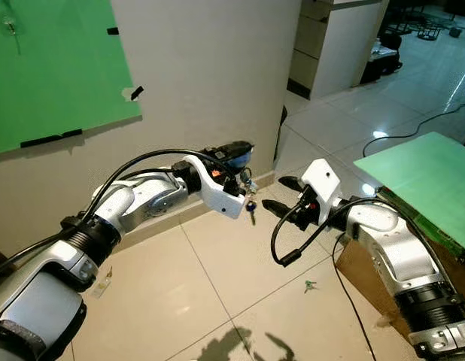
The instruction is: Hang keys on a hook
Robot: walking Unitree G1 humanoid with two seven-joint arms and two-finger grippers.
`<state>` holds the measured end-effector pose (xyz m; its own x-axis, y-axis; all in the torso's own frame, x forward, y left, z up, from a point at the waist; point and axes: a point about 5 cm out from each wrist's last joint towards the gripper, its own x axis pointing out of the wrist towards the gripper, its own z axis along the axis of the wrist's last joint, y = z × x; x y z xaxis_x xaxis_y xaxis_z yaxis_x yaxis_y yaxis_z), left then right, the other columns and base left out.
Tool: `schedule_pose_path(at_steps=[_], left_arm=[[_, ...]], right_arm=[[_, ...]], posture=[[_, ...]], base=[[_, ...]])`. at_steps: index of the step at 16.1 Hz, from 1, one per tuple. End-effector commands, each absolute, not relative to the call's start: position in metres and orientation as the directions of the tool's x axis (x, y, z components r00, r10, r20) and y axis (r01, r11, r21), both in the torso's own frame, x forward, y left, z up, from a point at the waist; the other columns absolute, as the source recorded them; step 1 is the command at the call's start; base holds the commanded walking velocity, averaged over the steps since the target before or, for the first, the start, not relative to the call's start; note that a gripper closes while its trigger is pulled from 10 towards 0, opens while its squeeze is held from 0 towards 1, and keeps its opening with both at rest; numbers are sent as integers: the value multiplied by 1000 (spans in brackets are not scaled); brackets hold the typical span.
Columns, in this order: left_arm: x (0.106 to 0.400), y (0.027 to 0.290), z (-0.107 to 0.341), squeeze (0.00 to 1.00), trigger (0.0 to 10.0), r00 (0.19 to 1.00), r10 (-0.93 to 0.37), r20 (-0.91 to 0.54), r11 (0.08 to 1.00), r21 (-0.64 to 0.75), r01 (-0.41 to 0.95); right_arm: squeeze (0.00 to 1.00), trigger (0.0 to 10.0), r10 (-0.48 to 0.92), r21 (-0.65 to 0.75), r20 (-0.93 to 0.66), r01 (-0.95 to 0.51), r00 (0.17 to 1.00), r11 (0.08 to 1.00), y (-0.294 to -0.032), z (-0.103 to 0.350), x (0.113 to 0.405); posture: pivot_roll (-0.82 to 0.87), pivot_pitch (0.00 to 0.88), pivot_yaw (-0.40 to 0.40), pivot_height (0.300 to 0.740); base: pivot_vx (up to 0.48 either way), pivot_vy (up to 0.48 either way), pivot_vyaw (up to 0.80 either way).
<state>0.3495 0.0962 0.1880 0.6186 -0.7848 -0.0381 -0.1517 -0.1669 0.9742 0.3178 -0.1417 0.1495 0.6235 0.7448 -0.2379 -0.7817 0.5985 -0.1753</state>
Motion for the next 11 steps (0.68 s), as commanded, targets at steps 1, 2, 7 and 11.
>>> schedule_pose_path(at_steps=[1, 2, 7, 11], left_arm=[[349, 94, 192, 0, 10000, 590, -807, -17, -181, 959, -219], [348, 92, 193, 0, 10000, 550, -835, 25, -175, 935, -309], [346, 95, 199, 0, 10000, 384, -917, 110, -141, 811, -568], [346, 99, 198, 0, 10000, 330, -932, 149, -94, 780, -618]], right_arm=[[0, 10000, 755, -187, -201, -781, 625, 596, -144, 164, 321], [0, 10000, 755, -184, -196, -779, 626, 599, -145, 166, 323], [0, 10000, 777, -178, -167, -793, 607, 582, -137, 172, 324], [0, 10000, 807, -129, -115, -814, 580, 566, -134, 184, 324]], posture=[[62, 0, 24, 740], [65, 0, 22, 740], [70, 0, 19, 740], [69, 0, 17, 740]], base=[[0, 0, 0], [0, 0, 0], [0, 0, 0], [0, 0, 0]])
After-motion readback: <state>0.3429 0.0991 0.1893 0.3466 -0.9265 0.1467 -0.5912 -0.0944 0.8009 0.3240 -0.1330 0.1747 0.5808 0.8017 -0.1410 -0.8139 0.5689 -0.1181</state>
